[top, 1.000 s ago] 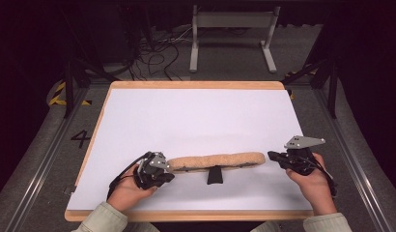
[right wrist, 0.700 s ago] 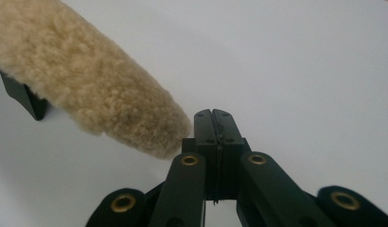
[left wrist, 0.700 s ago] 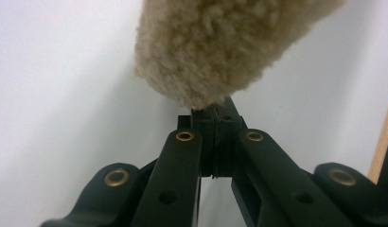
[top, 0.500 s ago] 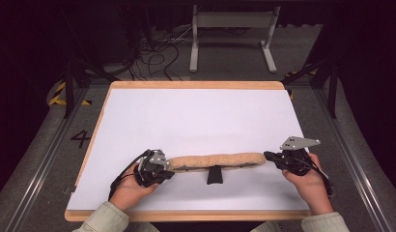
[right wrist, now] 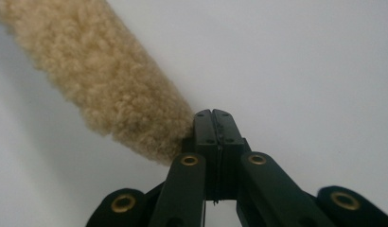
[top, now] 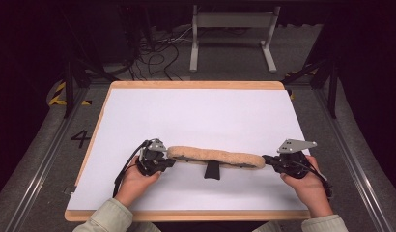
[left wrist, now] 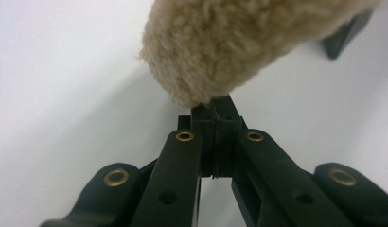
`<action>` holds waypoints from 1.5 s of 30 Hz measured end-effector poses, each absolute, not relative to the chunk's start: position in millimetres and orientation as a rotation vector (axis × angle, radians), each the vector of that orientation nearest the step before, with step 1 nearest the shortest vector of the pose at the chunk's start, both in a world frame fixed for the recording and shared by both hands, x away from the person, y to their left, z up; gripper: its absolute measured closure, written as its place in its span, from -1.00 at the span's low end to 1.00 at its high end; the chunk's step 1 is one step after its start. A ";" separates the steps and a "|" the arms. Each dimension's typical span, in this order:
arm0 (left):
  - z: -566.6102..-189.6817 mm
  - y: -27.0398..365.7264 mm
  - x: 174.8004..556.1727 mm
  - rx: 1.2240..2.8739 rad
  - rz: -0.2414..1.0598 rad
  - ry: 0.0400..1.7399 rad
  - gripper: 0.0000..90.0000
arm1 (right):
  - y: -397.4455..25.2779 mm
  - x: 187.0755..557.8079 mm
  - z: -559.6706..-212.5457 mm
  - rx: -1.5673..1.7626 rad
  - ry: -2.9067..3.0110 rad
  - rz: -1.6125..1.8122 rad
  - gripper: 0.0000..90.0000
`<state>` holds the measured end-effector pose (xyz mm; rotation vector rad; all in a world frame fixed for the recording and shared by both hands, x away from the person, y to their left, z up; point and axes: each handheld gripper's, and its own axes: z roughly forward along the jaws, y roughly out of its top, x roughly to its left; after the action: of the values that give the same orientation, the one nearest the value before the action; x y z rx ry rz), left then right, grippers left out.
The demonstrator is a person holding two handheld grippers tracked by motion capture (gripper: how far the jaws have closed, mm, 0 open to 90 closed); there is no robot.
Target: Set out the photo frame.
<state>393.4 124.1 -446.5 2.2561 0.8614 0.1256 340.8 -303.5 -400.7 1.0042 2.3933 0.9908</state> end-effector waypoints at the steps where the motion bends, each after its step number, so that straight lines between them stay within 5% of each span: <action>1: -446.6 123.2 395.5 2.253 0.128 0.871 1.00 | -303.1 339.9 -400.6 1.006 2.394 0.990 1.00; 21: -437.4 96.5 449.3 2.151 0.159 1.043 1.00 | -290.3 323.4 -402.8 0.965 2.455 0.987 1.00; 45: -412.1 52.6 361.2 2.146 0.249 0.677 1.00 | -304.6 326.7 -399.4 1.063 2.379 0.993 1.00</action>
<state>361.2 52.6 -412.1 2.1463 0.6770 0.2491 326.7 -304.6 -399.4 1.0625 2.3787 0.9931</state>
